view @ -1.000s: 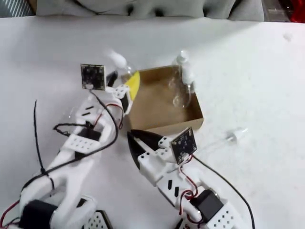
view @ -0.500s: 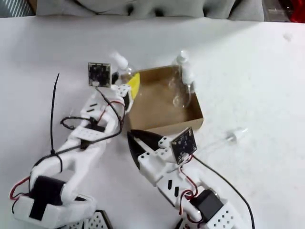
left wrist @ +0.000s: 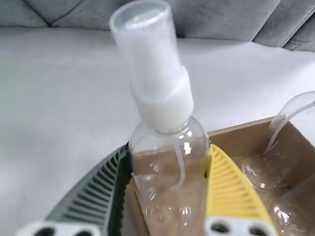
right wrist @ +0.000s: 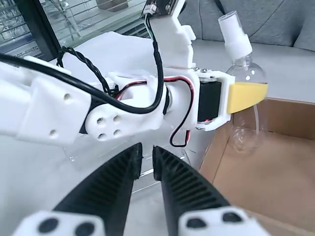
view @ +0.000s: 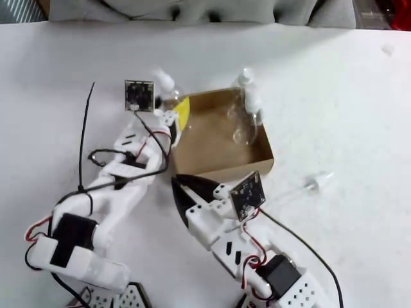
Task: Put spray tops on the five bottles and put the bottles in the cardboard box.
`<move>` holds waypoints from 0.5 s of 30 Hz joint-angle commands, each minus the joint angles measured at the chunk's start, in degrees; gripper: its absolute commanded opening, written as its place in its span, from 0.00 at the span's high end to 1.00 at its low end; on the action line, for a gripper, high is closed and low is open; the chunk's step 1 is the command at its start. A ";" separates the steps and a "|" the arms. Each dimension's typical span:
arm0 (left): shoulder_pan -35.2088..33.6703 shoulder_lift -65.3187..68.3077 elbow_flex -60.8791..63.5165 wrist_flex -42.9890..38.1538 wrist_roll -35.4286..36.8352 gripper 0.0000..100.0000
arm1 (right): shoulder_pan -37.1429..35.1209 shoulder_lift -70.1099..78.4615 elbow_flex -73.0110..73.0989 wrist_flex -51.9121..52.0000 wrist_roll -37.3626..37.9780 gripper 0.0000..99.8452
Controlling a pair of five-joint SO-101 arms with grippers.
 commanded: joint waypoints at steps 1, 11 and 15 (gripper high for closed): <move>-0.66 1.10 -3.08 -3.96 -0.70 0.95 | 0.57 0.40 -0.88 0.22 0.00 0.99; -0.40 4.18 -3.34 -3.96 -6.33 0.94 | 0.57 0.40 -0.88 0.22 0.00 0.99; -0.66 4.18 -3.43 -3.96 -6.33 0.94 | 0.57 0.40 -0.88 0.22 0.00 0.99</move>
